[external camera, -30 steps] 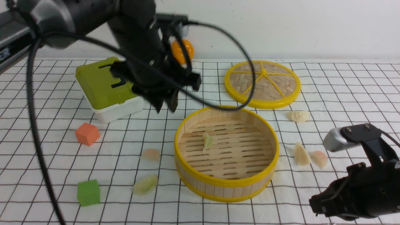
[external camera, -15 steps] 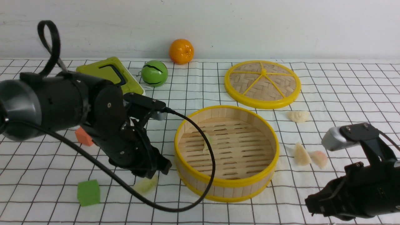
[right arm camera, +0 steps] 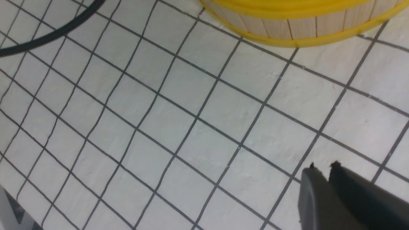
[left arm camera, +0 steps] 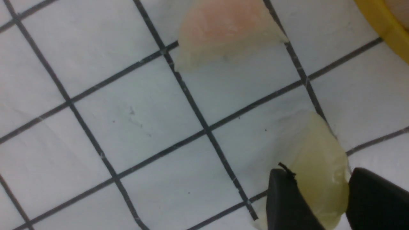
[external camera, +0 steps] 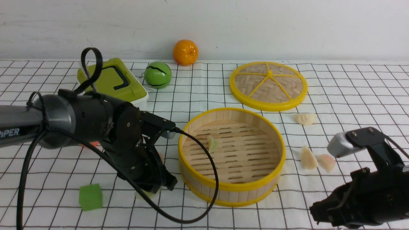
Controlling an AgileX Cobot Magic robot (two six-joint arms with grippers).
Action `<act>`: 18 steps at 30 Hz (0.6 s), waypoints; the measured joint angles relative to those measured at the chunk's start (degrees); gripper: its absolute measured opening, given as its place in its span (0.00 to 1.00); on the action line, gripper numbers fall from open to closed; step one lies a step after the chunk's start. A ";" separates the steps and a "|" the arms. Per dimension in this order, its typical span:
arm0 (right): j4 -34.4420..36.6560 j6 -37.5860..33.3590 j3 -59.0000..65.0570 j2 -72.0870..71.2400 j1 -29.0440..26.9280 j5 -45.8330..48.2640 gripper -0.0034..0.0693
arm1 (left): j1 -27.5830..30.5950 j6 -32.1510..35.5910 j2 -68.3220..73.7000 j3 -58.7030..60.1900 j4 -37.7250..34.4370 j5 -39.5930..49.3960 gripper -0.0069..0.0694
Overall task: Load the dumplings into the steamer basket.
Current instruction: Use the left arm to grab a dumpling
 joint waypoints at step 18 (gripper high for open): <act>1.61 -0.21 0.00 0.00 0.00 0.26 0.17 | 0.00 -11.57 0.48 -0.28 -1.20 -0.68 0.37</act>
